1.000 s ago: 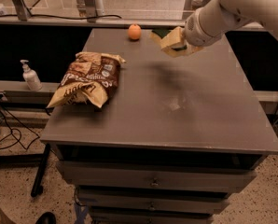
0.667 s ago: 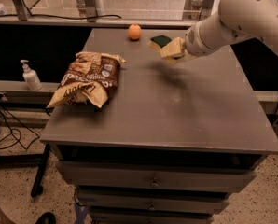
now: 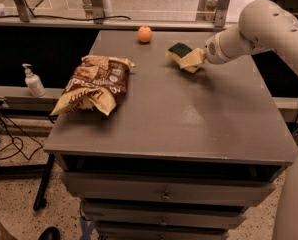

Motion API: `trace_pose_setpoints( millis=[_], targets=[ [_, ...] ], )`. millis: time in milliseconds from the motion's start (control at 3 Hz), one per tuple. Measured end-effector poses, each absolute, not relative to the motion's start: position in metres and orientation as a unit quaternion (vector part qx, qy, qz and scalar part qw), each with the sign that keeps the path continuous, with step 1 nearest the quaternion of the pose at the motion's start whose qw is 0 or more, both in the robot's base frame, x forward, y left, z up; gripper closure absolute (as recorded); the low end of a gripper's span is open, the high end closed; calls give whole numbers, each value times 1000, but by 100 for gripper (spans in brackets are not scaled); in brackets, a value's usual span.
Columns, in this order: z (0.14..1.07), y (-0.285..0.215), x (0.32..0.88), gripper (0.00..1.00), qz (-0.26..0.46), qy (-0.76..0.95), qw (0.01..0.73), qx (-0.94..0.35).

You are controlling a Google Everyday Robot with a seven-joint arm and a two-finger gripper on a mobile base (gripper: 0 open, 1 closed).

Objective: Move sponge near orange

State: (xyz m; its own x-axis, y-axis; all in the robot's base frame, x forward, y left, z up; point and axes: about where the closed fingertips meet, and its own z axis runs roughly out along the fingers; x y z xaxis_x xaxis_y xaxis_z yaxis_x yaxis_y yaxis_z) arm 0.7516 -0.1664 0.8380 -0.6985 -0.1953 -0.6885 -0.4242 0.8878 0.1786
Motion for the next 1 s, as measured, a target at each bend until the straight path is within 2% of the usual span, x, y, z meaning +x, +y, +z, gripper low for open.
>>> trace_pose_setpoints(
  millis=[1000],
  targets=[
    [845, -188, 804, 100, 115, 899, 350, -236]
  ],
)
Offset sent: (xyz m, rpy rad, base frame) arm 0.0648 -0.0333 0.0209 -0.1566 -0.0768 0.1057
